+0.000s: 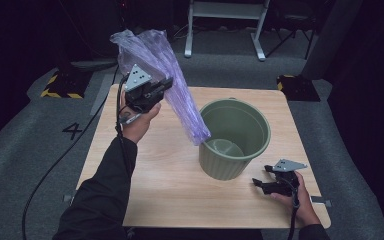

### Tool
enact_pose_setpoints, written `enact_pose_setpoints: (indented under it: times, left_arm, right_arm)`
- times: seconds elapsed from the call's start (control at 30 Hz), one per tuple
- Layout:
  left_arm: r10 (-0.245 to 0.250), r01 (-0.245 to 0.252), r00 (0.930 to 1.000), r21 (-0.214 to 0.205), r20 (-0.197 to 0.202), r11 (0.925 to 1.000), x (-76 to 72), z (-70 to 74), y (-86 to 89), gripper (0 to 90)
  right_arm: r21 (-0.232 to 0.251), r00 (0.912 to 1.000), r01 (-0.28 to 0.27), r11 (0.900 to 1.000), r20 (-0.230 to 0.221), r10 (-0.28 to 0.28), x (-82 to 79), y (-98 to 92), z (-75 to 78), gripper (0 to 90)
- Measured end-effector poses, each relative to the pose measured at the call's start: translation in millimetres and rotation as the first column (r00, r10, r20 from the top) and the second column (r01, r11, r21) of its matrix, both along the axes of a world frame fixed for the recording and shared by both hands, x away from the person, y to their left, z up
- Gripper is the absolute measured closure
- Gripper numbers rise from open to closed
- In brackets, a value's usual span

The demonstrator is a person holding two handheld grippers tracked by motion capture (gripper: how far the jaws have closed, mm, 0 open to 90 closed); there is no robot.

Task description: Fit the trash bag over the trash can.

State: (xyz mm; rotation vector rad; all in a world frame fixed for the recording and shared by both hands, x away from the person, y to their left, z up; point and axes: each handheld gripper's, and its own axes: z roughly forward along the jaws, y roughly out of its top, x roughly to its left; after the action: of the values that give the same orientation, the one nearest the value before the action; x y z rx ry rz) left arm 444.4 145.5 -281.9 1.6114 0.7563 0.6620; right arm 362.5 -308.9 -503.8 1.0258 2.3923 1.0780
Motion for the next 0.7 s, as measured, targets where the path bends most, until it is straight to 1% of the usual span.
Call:
enact_pose_setpoints:
  times: [0.1,0.2,0.23,0.37,0.63,0.7]
  left_arm:
    - [-0.004,0.004,0.9999,0.007,0.009,1.0,0.7,1.1,-9.2,88.3]
    - [-0.006,0.006,0.9998,-0.001,0.017,1.0,0.5,0.9,-18.4,88.3]
    - [-0.009,0.009,0.9998,0.006,0.02,0.9999,0.7,1.0,-21.3,88.3]
    - [-0.015,0.015,0.9995,0.007,0.027,0.9999,2.3,-0.6,-33.9,88.3]
    - [-0.043,0.043,0.9989,0.022,0.019,0.9988,1.5,-9.4,-53.2,88.3]
    - [-0.052,0.051,0.9985,0.019,0.016,0.9985,0.3,-12.5,-56.2,88.3]
  right_arm:
    - [0.001,1.0,0.0,1.0,0.0,0.0,0.0,0.0,0.0,23.3]
    - [0.0,1.0,0.0,1.0,0.0,0.0,0.0,0.0,0.0,23.3]
    - [0.0,1.0,-0.001,1.0,-0.001,0.001,0.0,0.0,0.0,23.3]
    - [0.001,1.0,0.0,1.0,-0.001,0.0,0.0,0.0,0.0,23.3]
    - [0.001,1.0,0.0,1.0,-0.001,0.0,0.0,0.0,0.0,23.3]
    - [0.001,1.0,0.0,1.0,0.0,0.0,0.0,0.0,0.0,23.4]
